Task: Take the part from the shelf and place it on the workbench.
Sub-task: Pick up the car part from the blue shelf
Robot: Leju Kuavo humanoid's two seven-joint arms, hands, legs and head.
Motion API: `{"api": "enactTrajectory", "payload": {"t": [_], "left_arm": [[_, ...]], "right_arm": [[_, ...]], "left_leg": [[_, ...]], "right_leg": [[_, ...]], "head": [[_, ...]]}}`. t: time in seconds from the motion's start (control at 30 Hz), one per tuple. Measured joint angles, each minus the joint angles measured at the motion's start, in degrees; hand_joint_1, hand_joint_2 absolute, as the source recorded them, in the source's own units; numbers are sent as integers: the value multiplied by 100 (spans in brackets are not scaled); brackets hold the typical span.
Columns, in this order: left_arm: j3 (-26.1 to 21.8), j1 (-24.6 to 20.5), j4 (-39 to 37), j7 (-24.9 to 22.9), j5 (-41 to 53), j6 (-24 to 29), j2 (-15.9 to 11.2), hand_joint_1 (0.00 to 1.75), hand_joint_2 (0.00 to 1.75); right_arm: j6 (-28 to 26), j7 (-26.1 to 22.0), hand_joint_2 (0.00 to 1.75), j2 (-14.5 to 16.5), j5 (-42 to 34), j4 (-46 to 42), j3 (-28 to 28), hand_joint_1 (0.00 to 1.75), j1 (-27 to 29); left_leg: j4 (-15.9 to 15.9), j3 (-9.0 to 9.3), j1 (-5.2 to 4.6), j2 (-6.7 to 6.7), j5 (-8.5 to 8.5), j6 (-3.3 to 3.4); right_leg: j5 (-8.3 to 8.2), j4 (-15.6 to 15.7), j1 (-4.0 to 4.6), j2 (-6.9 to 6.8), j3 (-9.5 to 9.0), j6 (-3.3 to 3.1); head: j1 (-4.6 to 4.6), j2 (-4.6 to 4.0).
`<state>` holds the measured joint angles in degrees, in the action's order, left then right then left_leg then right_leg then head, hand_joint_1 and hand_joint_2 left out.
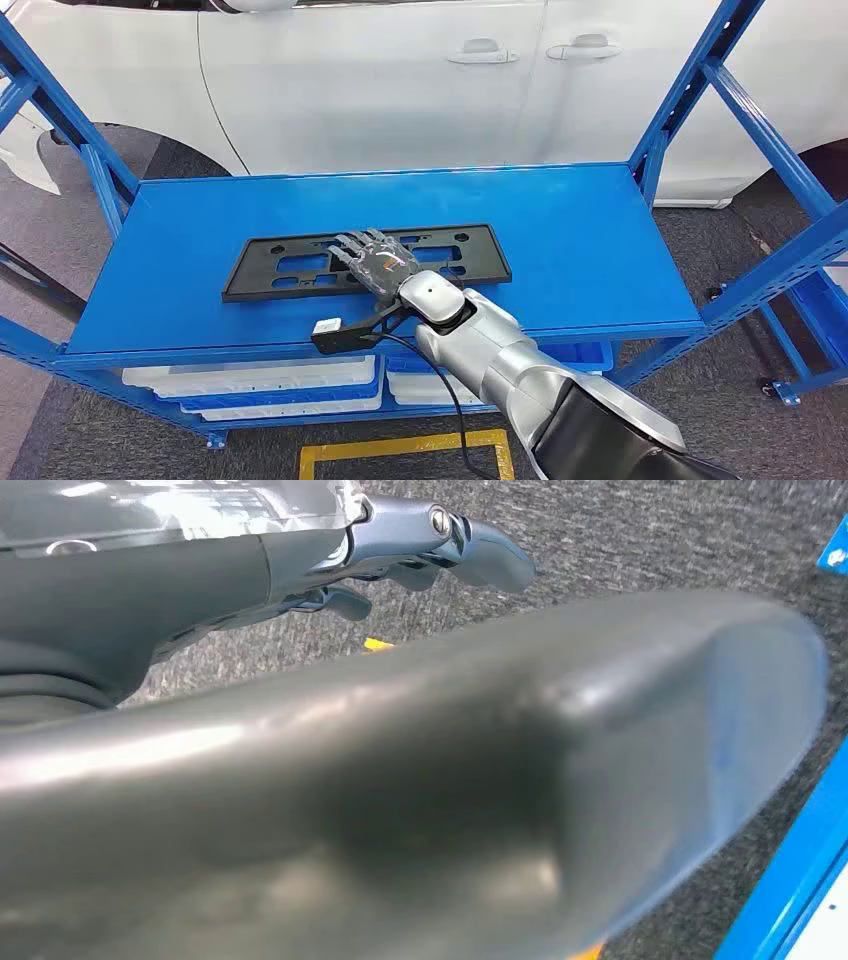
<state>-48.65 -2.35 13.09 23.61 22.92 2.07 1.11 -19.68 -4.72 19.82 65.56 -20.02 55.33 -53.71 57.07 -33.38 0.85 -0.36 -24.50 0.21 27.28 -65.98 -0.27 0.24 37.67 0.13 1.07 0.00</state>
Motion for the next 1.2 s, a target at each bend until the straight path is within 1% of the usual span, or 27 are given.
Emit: {"api": "enactTrajectory", "payload": {"t": [0.07,0.1,0.13,0.23,0.3,0.33,0.37,0.4,0.43,0.47,0.5,0.53,0.57,0.6,0.63,0.73,0.77,0.8,0.83,0.9,0.93,0.97,1.0,1.03,1.1,1.13,1.2], "left_arm": [[-2,-3,-1,20,10,-6,10,0,0],[-4,-4,-1,38,17,-11,16,0,0],[-7,-5,-2,55,24,-17,22,0,0],[-18,-8,-3,116,40,-37,30,0,0],[-25,-11,-4,151,58,-47,35,0,0],[-30,-10,-4,159,71,-49,34,0,0],[-35,-8,-4,161,82,-49,30,0,0],[-39,-5,-4,161,92,-49,26,0,0],[-42,-1,-4,161,101,-49,25,0,0],[-43,2,-4,161,106,-49,22,0,0],[-44,2,-4,163,111,-49,19,0,0],[-48,0,-4,166,116,-48,13,0,0],[-52,-6,-4,170,120,-48,6,0,0],[-60,-14,-4,175,123,-47,1,0,0],[-67,-20,-4,178,127,-47,-2,0,0],[-79,-19,-4,189,134,-48,-3,0,0],[-80,-19,-4,202,139,-50,-3,0,0],[-80,-23,-4,223,148,-56,-2,0,0],[-81,-28,-4,246,161,-63,-2,0,0],[-81,-33,-4,286,191,-81,-2,0,0],[-81,-32,-4,309,204,-94,-1,0,0],[-81,-32,-4,345,216,-114,-1,0,0],[-81,-33,-4,407,238,-137,1,0,0],[-80,-34,-4,493,260,-168,4,0,0],[-76,-39,-4,696,308,-244,13,0,0],[-75,-41,-4,775,319,-281,16,0,0],[-74,-42,-5,855,332,-327,20,0,0]], "right_arm": [[-42,21,175,4,37,-22,2,0,2],[-72,49,175,10,74,-43,4,0,7],[-89,93,175,16,113,-60,8,0,16],[-65,302,175,30,229,-78,23,0,40],[-23,438,175,41,285,-63,27,0,35],[11,485,175,42,304,-42,27,0,33],[54,522,175,38,319,-14,27,6,33],[107,562,175,28,335,24,27,39,38],[174,604,175,12,349,65,27,72,42],[235,645,175,-7,363,103,27,104,45],[293,681,175,-27,375,135,27,131,45],[348,706,175,-45,388,158,27,136,41],[395,722,175,-62,400,179,27,145,35],[430,730,175,-77,410,197,27,156,30],[451,733,175,-90,417,215,27,167,27],[484,743,175,-119,434,263,27,175,16],[504,750,175,-126,452,272,27,175,3],[523,761,175,-132,478,279,27,175,-9],[543,775,175,-140,509,286,27,175,-15],[564,798,175,-158,556,301,27,175,-10],[570,806,175,-166,569,310,27,175,-4],[574,807,175,-172,579,315,27,175,-3],[572,804,175,-175,587,318,27,175,-4],[559,797,175,-176,594,319,27,175,-8],[506,764,175,-174,596,317,24,175,-20],[476,743,175,-173,595,316,21,175,-23],[416,703,175,-170,581,312,12,175,-25]], "left_leg": [[17,-8,-17,-3,-13,-20],[28,-15,-29,-4,-20,-44],[32,-23,-35,-3,-24,-73],[41,-30,-17,3,-48,-176],[343,-157,-6,6,-247,-242],[676,-306,-2,7,-422,-271],[1072,-491,1,7,-603,-296],[1422,-659,6,7,-724,-315],[1608,-753,11,7,-745,-327],[1558,-736,17,8,-651,-331],[1286,-608,24,9,-468,-326],[861,-405,29,12,-257,-314],[463,-205,24,13,-117,-290],[172,-60,13,11,-31,-255],[18,13,-2,9,-11,-217],[-31,20,-9,5,-7,-101],[-52,29,3,10,8,-63],[-72,38,16,15,22,-29],[-81,41,18,20,27,-6],[-74,36,12,20,24,14],[-65,34,9,19,21,16],[-55,33,8,17,16,15],[-42,35,8,13,10,10],[-28,37,7,7,1,1],[7,28,-10,-5,-20,-39],[19,21,-19,-10,-28,-67],[12,19,-20,-13,-28,-135]], "right_leg": [[-111,378,14,-4,-168,-37],[-198,652,24,-7,-287,-60],[-215,776,37,-7,-335,-77],[-237,844,31,-5,-356,-138],[-267,898,1,-12,-386,-187],[-269,905,1,-14,-391,-197],[-269,905,2,-16,-390,-204],[-267,903,4,-16,-389,-206],[-265,900,6,-16,-389,-206],[-264,896,6,-13,-391,-204],[-259,890,6,-10,-398,-199],[-251,885,6,-5,-406,-189],[-243,877,17,-1,-410,-171],[-239,871,24,3,-406,-147],[-239,867,31,6,-398,-119],[-233,857,26,10,-383,-25],[-170,779,22,9,-352,4],[-47,585,18,7,-268,29],[127,265,7,6,-123,49],[459,-522,-2,4,258,74],[507,-759,-5,4,377,81],[448,-780,-6,4,392,79],[288,-552,-7,3,282,68],[85,-154,-5,3,83,46],[-173,580,11,1,-272,-9],[-211,757,23,2,-352,-33],[-216,814,42,7,-362,-82]], "head": [[0,0],[1,0],[2,0],[1,0],[12,-1],[17,-1],[21,-1],[21,-1],[21,-1],[21,0],[21,-1],[21,-1],[20,-1],[19,-1],[18,0],[16,-1],[11,-1],[8,0],[4,0],[1,-1],[1,-1],[0,-1],[-1,-1],[-2,0],[1,0],[3,0],[3,0]]}}
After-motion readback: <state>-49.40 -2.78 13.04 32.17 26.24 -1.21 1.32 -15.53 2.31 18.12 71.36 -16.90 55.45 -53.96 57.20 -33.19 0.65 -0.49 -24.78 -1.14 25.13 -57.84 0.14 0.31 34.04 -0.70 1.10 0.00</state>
